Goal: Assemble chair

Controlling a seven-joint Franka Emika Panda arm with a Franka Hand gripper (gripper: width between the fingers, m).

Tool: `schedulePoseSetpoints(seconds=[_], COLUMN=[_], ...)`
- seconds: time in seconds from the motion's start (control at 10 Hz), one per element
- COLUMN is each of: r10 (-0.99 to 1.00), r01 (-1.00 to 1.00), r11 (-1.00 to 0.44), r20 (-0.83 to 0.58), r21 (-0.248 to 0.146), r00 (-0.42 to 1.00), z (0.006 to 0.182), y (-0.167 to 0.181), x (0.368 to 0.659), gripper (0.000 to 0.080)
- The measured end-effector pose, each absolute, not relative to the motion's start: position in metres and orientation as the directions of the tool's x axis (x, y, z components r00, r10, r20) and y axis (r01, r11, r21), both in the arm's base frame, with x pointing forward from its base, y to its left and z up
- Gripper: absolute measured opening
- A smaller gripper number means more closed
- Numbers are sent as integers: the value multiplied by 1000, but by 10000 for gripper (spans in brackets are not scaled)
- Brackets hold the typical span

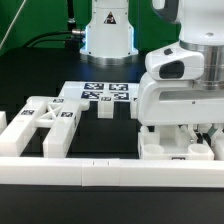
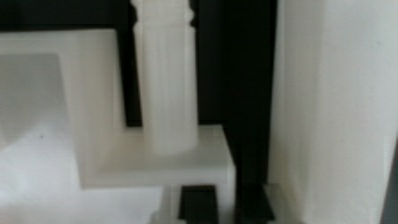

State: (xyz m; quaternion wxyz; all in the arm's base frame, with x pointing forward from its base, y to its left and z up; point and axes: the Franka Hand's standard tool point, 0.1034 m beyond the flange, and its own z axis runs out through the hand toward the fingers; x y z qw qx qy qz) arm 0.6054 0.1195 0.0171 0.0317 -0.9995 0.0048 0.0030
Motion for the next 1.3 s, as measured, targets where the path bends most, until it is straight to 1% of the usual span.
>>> schedulePoseSetpoints(seconds=[0.2,0.3,0.4,0.5,0.6,0.7,0.8,0.9,1.0,1.3], r10=[16,19,35,54,69,94,114,139,139,140], r01=[16,20,37,57,72,97,117,142,142,142], r11=[-998,-998,-997,-996,-995,-993,-991,-988,-989,-989], r20=[8,15,27,37,46,49,48,51,58,51], r21=[-65,-63,-64,-64,-62,-61,-61,-54,-48,-49], r00=[1000,1000,999,998,997,994,992,989,989,989], z=[25,29,37,45,53,63,68,73,69,67], y=[116,112,110,108,104,96,89,79,75,75], x=[610,612,615,616,616,610,603,591,576,574], gripper=[31,218,353,353,552,619,619,643,648,649])
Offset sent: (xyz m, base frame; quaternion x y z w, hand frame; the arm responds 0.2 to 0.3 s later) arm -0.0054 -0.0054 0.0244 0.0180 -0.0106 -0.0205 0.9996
